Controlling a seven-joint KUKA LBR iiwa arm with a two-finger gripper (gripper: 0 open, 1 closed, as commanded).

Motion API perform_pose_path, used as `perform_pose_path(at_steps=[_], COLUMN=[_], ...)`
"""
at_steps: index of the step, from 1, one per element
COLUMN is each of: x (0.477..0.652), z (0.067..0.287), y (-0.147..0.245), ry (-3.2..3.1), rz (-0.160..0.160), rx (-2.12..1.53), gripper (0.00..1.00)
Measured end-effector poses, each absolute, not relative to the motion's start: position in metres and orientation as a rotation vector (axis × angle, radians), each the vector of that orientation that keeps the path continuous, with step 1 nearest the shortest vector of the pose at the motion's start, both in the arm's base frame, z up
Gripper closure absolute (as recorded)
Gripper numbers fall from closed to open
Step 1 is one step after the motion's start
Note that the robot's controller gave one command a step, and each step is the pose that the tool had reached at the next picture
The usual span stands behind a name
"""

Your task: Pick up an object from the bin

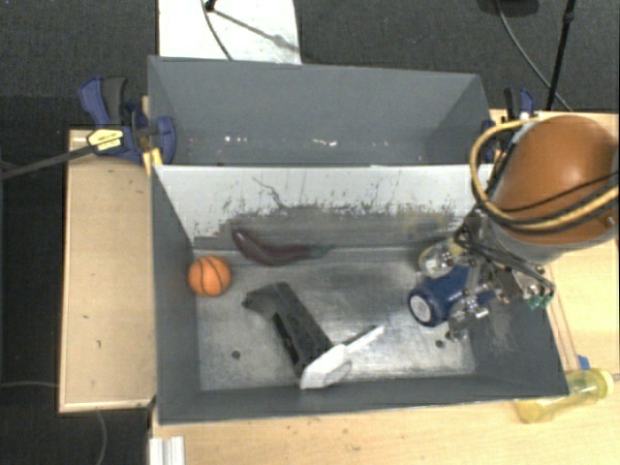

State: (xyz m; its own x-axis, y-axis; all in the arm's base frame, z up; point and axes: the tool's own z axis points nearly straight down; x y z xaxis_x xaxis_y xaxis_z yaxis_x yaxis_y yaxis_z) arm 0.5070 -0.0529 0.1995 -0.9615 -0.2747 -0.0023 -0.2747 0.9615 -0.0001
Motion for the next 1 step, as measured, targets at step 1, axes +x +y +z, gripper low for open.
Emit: perform_pose_path(at_steps=[1], x=[0.5031], z=[0.2390], y=[-0.0440], ry=[3.108], rz=[0.004], rx=[-0.495], gripper=[1.00])
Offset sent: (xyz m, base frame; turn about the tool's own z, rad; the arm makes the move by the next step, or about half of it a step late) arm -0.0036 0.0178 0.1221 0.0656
